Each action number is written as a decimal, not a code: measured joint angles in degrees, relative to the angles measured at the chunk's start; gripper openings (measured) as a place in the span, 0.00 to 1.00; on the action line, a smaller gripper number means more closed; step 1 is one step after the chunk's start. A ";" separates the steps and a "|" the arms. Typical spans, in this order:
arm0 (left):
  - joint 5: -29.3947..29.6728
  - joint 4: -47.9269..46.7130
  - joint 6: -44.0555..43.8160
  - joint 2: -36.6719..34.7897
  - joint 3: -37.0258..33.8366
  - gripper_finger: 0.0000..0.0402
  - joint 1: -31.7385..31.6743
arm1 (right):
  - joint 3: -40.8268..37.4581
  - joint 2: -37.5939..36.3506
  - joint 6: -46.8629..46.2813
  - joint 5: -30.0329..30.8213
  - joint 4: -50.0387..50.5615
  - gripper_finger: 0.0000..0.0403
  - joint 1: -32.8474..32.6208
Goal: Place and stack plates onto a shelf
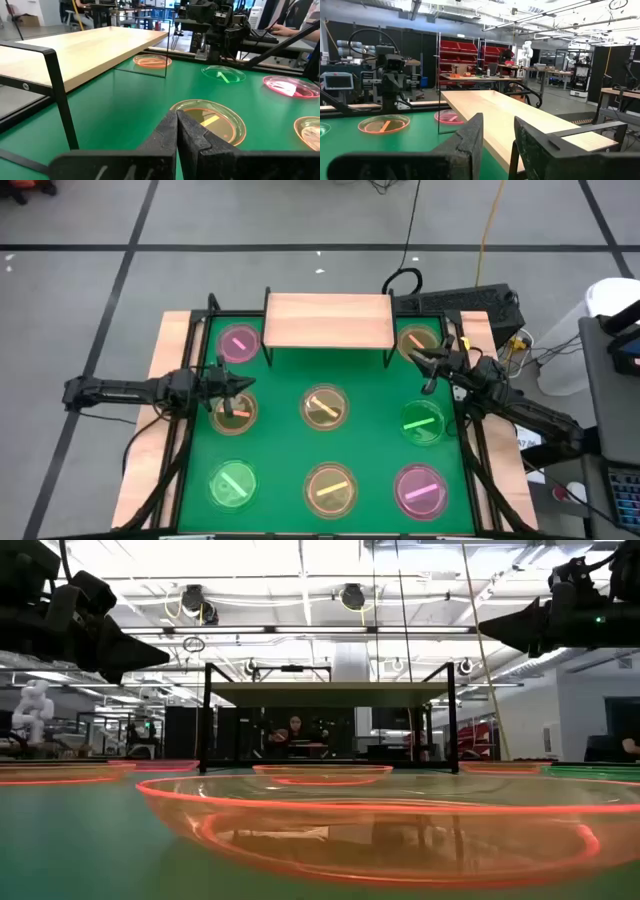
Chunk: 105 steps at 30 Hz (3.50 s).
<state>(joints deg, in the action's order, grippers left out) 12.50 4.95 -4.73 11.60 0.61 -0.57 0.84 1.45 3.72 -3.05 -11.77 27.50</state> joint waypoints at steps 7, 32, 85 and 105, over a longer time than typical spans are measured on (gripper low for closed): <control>0.01 0.00 0.00 0.00 0.01 0.00 0.01 | -0.02 0.02 -0.02 0.00 0.00 0.23 0.01; 0.01 -0.01 0.00 0.01 -0.01 0.00 0.00 | -0.01 0.01 0.00 0.00 0.00 0.23 0.00; -0.01 -0.02 0.00 0.00 0.01 0.00 -0.01 | 0.00 0.02 -0.02 0.00 0.00 0.23 -0.01; 0.01 0.00 0.00 0.00 0.01 0.00 -0.01 | 0.00 0.02 -26.96 -3.13 -0.42 0.23 -0.01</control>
<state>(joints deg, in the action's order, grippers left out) 12.51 4.95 -4.73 11.60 0.62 -0.58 0.84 1.48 -23.23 -6.18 -12.19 27.49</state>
